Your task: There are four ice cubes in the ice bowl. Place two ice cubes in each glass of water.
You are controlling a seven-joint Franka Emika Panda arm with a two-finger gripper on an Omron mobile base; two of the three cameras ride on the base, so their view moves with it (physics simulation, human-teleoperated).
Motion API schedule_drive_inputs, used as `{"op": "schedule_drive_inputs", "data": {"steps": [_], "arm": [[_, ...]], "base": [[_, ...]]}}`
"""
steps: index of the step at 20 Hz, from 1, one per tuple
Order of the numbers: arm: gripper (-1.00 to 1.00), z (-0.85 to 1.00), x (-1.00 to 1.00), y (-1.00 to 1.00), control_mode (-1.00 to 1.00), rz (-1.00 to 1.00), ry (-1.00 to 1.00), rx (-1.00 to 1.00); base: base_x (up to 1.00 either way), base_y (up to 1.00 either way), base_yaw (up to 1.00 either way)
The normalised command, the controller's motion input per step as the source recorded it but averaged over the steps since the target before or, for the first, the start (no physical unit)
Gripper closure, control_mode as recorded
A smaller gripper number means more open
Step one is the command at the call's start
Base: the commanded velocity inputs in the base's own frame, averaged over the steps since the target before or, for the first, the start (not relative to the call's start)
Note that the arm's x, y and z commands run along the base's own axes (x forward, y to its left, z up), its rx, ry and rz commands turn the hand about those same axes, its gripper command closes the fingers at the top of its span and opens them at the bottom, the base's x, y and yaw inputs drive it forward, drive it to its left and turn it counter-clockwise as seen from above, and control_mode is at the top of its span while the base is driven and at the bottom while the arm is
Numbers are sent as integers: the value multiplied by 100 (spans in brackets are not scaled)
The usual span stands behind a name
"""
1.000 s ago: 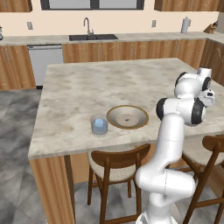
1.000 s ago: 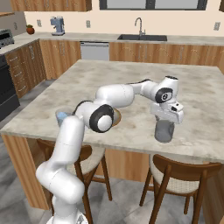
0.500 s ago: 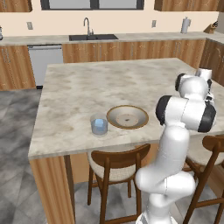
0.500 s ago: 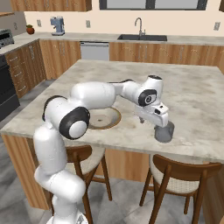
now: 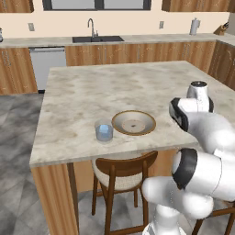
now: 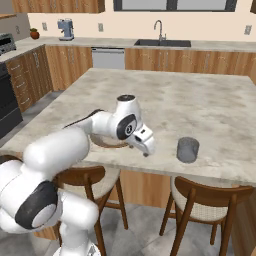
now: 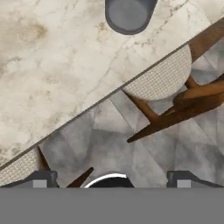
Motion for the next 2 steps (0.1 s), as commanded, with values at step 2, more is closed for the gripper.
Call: {"op": "schedule_drive_inputs", "data": {"steps": [2], "arm": [[-100,88,-55,100,-100,-1,0,1]], "base": [[0,0,0]]}}
